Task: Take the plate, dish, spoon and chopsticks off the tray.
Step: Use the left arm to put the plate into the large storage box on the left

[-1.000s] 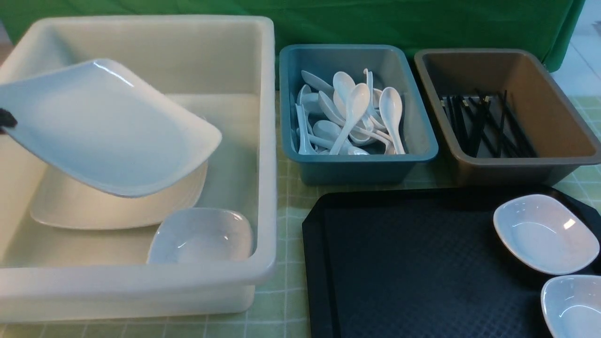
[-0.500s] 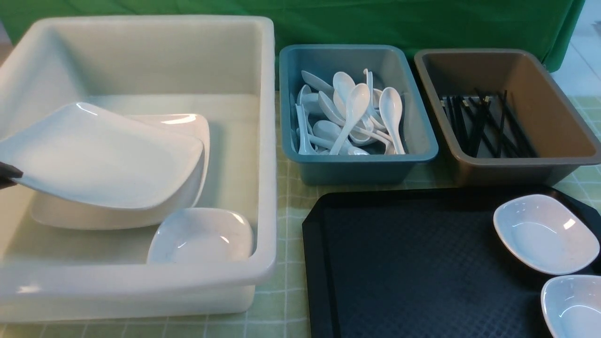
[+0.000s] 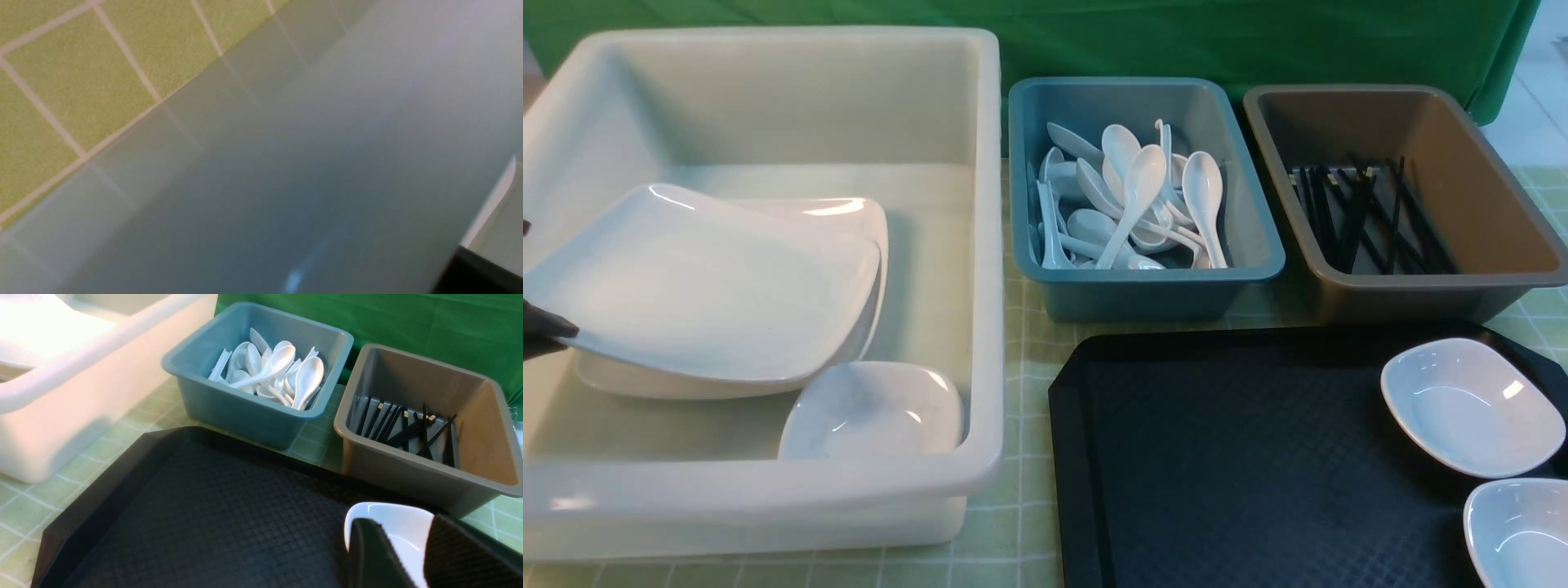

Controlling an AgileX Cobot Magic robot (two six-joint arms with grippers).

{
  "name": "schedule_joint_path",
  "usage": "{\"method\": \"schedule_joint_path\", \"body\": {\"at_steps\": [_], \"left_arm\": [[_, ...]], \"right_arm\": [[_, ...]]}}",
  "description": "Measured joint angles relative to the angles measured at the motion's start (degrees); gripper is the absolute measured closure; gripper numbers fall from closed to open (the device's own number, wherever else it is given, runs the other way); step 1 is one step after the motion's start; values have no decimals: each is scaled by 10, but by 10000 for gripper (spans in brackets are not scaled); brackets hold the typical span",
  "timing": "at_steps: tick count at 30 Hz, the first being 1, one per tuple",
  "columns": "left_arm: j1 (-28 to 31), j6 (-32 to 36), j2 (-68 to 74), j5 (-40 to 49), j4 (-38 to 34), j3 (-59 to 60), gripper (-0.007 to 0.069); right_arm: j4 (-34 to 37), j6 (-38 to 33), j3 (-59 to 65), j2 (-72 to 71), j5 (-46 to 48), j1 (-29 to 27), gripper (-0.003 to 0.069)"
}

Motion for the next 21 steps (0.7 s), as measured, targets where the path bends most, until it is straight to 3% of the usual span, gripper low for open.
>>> {"method": "schedule_joint_path", "body": {"at_steps": [6,7,14,21], "left_arm": [[0,1,-2,22,21,0,475],[0,1,-2,28,37,0,417],[0,11,-3,54,70,-3,224],[0,31,-3,135,106,-63,190]], "right_arm": [[0,0,0,0,0,0,459],[0,0,0,0,0,0,459],[0,0,0,0,0,0,459],[0,0,0,0,0,0,459]]}}
